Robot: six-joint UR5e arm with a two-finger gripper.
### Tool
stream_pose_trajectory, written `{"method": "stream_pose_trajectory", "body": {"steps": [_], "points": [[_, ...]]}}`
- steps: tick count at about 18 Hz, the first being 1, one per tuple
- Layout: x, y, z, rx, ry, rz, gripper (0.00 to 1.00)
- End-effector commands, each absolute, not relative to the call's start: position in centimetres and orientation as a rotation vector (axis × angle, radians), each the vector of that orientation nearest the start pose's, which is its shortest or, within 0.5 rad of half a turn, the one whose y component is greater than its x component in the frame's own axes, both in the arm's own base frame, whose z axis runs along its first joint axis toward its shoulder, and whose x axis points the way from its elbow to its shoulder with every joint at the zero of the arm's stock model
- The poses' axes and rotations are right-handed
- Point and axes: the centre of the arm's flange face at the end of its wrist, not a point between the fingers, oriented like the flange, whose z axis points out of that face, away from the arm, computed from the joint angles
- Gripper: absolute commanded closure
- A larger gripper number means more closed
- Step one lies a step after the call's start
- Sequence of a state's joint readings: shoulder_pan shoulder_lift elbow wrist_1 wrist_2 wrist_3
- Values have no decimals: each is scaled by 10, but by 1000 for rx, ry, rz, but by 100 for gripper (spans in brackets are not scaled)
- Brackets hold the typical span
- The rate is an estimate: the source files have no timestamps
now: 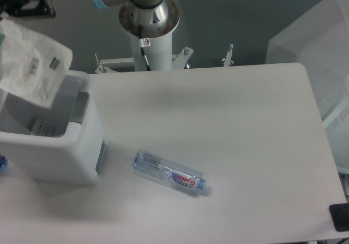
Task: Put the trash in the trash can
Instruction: 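Open the gripper to drop the packet into the bin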
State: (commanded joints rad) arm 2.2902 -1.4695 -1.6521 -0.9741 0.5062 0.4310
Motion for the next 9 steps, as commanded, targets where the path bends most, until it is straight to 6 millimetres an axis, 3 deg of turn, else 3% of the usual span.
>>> {"method": "stream_pose_trajectory", "body": {"steps": [2,5,6,7,9], "points": [[-140,493,606,-2035,95,-637,31],[-142,495,604,-2037,105,-626,17],[-145,497,599,-2045,96,-629,7],[-151,498,595,-2051,83,-627,0],[-183,492,583,-2059,6,-611,0]]}}
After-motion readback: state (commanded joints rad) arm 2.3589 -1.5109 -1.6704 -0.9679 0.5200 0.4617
